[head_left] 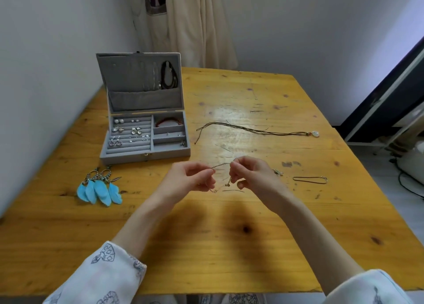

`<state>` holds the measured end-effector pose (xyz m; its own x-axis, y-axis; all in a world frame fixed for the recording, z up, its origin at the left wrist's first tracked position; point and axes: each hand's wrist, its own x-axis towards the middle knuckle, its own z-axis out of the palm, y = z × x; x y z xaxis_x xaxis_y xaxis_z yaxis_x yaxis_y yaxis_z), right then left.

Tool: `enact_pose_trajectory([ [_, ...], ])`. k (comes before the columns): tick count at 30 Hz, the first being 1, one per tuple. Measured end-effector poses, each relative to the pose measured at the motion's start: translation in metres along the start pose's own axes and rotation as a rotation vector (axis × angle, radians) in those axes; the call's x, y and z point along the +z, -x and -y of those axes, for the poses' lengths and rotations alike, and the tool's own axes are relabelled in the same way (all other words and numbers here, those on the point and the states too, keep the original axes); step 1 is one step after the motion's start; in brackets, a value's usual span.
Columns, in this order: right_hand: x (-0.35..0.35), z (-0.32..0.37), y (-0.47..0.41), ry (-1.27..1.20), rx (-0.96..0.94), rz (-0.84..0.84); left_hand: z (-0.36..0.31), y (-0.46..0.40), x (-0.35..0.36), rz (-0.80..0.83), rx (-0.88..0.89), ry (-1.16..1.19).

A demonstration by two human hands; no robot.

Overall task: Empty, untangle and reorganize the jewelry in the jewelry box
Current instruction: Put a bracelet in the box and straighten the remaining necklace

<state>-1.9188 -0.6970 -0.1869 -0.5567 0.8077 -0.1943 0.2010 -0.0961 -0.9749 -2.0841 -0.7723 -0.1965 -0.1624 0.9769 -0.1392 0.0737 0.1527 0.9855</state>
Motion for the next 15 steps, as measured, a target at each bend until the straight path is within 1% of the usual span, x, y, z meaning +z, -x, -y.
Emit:
enact_pose_trajectory([
  [1, 0.002, 0.000, -0.001, -0.063, 0.024, 0.020, 0.000, 0.001, -0.006, -0.022, -0.032, 0.091],
  [3, 0.009, -0.003, -0.003, -0.108, 0.048, 0.043, 0.000, 0.002, -0.015, -0.041, -0.087, 0.207],
  [6, 0.018, -0.010, -0.005, -0.118, 0.061, 0.047, 0.000, 0.003, -0.022, -0.059, -0.096, 0.209],
  [9, 0.015, -0.015, -0.007, -0.012, 0.016, -0.030, 0.001, 0.001, -0.022, -0.102, -0.053, 0.169],
  [11, 0.008, -0.021, -0.007, 0.186, -0.067, -0.144, 0.001, -0.001, -0.021, -0.135, -0.028, 0.148],
  [12, 0.002, -0.024, -0.007, 0.346, -0.119, -0.218, 0.001, -0.002, -0.021, -0.140, -0.026, 0.147],
  [13, -0.004, -0.028, -0.007, 0.529, -0.159, -0.295, 0.000, -0.003, -0.020, -0.136, -0.033, 0.179],
  [15, -0.018, -0.037, -0.004, 0.851, -0.159, -0.410, -0.001, -0.004, -0.019, -0.105, -0.079, 0.362],
])
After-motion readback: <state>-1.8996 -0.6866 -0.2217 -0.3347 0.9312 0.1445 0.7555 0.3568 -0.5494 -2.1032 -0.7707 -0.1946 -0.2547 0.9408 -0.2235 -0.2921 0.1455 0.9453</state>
